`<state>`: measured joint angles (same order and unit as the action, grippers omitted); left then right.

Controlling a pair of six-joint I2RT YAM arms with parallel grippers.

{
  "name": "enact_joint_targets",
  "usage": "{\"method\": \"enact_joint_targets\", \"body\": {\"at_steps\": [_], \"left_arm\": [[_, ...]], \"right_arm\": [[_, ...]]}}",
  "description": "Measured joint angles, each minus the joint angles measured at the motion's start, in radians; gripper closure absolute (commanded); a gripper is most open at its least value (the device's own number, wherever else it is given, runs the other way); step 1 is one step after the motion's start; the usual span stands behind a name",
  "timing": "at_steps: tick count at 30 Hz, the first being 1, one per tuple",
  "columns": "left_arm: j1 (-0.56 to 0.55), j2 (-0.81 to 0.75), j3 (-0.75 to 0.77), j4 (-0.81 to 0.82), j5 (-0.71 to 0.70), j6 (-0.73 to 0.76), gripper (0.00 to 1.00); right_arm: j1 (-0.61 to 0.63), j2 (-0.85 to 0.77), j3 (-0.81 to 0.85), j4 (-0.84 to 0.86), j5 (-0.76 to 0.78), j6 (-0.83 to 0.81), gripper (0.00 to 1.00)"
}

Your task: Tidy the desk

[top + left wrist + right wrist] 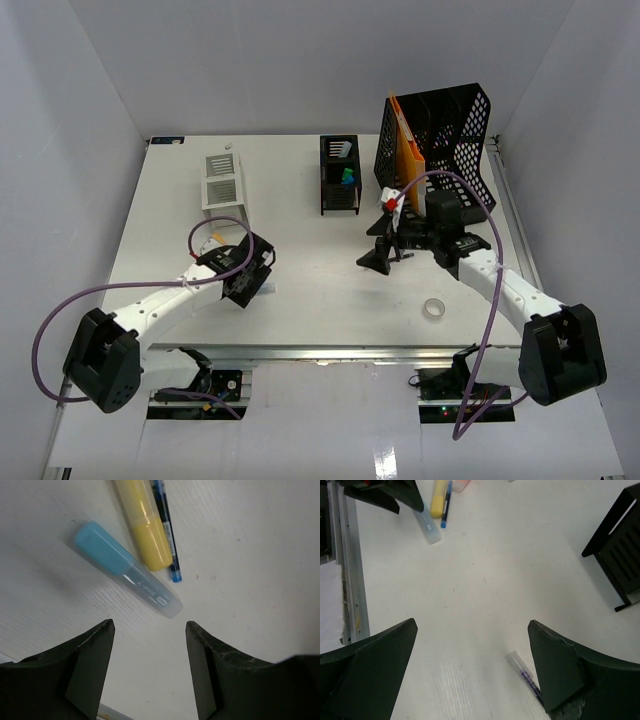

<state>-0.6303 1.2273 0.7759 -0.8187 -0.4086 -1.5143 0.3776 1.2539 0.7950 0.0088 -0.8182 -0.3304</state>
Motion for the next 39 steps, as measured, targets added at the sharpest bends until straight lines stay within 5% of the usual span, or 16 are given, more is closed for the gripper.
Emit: {"method": "enact_joint_targets", "body": {"at_steps": [11, 23, 39], "left_arm": [[0.175, 0.071, -0.06, 0.062, 0.086, -0.005, 0.39], [0.21, 0.193, -0.029, 0.127, 0.122, 0.082, 0.45], [0.206, 0.113, -0.102, 0.225, 0.24, 0.195, 0.84]], "right_arm": [[-0.032, -0.103, -0.04, 0.06, -0.073, 0.04, 0.02], [-0.074, -0.103, -0.059, 0.075, -0.106, 0.062, 0.02], [-0.084, -0.103, -0.066, 0.083, -0.173, 0.068, 0.02]]}}
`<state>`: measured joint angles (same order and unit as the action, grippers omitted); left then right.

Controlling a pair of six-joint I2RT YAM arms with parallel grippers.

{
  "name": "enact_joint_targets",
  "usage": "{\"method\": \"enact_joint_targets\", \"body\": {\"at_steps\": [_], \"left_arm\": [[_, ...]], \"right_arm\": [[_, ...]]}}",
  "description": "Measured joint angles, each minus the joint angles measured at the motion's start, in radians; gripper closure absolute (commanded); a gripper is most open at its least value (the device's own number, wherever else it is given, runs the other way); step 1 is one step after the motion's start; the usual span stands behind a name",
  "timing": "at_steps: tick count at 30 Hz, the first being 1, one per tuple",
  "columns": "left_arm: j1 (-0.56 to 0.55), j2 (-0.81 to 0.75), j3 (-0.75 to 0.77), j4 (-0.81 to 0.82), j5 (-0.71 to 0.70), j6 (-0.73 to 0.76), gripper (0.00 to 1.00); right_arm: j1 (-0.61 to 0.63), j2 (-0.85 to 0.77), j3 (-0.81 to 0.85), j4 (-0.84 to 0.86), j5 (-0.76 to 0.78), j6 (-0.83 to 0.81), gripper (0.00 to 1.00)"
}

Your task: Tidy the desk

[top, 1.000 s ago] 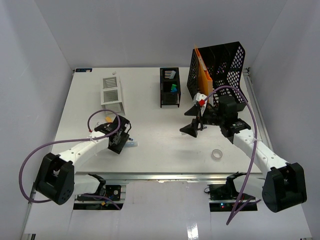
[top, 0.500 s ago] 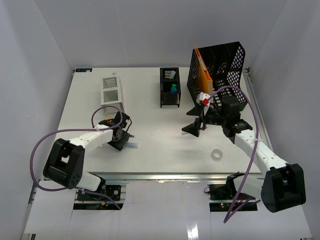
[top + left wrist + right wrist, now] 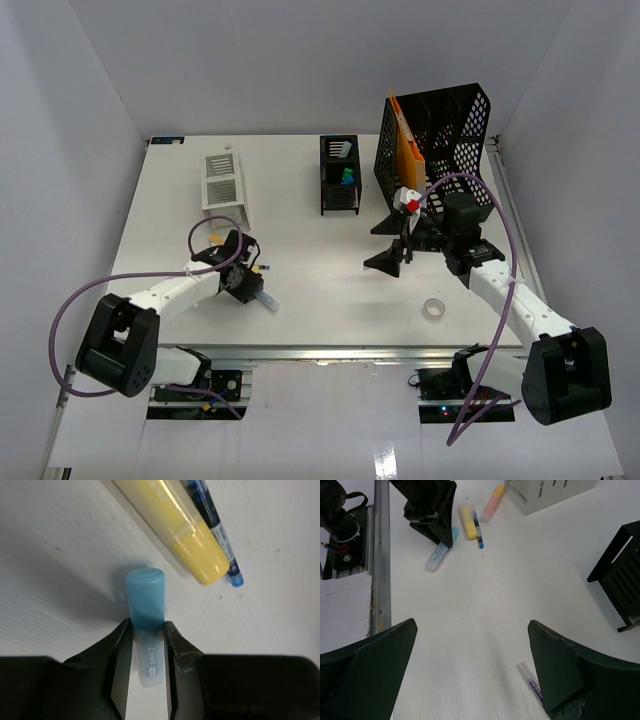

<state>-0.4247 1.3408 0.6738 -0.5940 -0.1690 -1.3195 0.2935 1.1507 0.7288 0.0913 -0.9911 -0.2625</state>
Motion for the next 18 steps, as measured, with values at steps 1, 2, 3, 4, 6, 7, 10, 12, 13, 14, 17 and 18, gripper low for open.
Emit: {"method": "enact_joint_targets", "body": {"at_steps": [1, 2, 3, 4, 6, 7, 10, 12, 13, 14, 17, 18], "left_arm": [[-0.005, -0.016, -0.009, 0.0, 0.014, 0.011, 0.86], [-0.012, -0.033, -0.014, 0.002, 0.03, 0.024, 0.89], [-0.019, -0.051, -0.017, 0.003, 0.046, 0.037, 0.93], [-0.026, -0.07, -0.02, 0.005, 0.061, 0.049, 0.97], [-0.047, -0.111, -0.021, 0.029, 0.097, 0.094, 1.0], [-0.057, -0.132, -0.021, 0.048, 0.119, 0.122, 1.0], [-0.082, -0.178, -0.027, 0.162, 0.205, 0.221, 1.0], [-0.092, -0.202, -0.061, 0.314, 0.28, 0.289, 1.0], [-0.094, -0.208, -0.083, 0.396, 0.315, 0.318, 1.0], [-0.096, -0.211, -0.102, 0.473, 0.347, 0.348, 1.0], [-0.097, -0.154, -0.086, 0.627, 0.403, 0.46, 1.0], [-0.097, -0.116, -0.057, 0.668, 0.415, 0.5, 1.0]], "right_arm": [[0.0, 0.0, -0.003, 0.001, -0.008, 0.0, 0.02], [0.0, 0.0, -0.004, 0.002, -0.016, -0.001, 0.02], [0.0, 0.0, -0.005, 0.002, -0.024, -0.002, 0.02], [-0.001, 0.0, -0.006, 0.002, -0.032, -0.003, 0.02], [-0.001, 0.0, -0.006, 0.002, -0.046, -0.004, 0.02], [-0.001, 0.001, -0.006, 0.002, -0.052, -0.005, 0.02], [-0.001, 0.004, -0.006, 0.001, -0.066, -0.008, 0.02], [-0.001, 0.007, -0.006, -0.001, -0.068, -0.009, 0.02], [-0.001, 0.01, -0.006, -0.005, -0.067, -0.01, 0.02], [-0.002, 0.012, -0.006, -0.009, -0.066, -0.011, 0.02], [-0.004, 0.015, -0.005, -0.022, -0.063, -0.024, 0.02], [-0.007, 0.015, -0.005, -0.026, -0.063, -0.029, 0.02]]}}
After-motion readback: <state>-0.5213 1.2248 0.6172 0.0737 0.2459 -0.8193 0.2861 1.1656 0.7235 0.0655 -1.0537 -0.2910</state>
